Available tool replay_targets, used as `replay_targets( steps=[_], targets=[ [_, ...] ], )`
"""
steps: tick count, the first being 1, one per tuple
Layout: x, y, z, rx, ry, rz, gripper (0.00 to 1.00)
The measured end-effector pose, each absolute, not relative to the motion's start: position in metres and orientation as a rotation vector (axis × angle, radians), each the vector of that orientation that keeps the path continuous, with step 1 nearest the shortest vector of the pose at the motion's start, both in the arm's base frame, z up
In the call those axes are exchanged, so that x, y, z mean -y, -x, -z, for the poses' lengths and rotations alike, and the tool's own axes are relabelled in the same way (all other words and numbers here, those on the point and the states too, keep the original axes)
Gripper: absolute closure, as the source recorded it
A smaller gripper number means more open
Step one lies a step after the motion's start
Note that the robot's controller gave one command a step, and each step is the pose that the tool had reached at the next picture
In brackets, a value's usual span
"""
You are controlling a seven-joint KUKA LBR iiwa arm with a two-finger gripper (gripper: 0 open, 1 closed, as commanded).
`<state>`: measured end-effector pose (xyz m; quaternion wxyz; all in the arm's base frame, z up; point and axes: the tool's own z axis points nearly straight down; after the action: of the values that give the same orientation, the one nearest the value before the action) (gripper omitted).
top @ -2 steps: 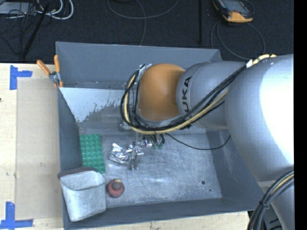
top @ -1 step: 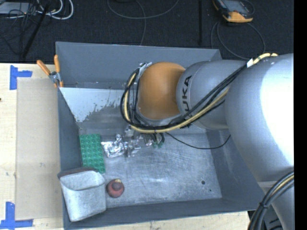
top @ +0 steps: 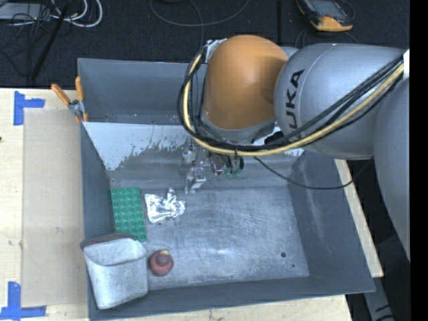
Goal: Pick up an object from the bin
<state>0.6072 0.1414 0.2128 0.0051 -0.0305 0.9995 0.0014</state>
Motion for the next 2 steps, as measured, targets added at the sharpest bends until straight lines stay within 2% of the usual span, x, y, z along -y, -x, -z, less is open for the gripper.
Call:
replay_targets(
  steps=[1, 2],
  targets=[
    [-0.14, -0.606, -0.207, -3.139, 0.091, -0.001, 0.0],
    [-0.144, -0.598, -0.071, -3.143, 0.11, -0.001, 0.0]
  ],
)
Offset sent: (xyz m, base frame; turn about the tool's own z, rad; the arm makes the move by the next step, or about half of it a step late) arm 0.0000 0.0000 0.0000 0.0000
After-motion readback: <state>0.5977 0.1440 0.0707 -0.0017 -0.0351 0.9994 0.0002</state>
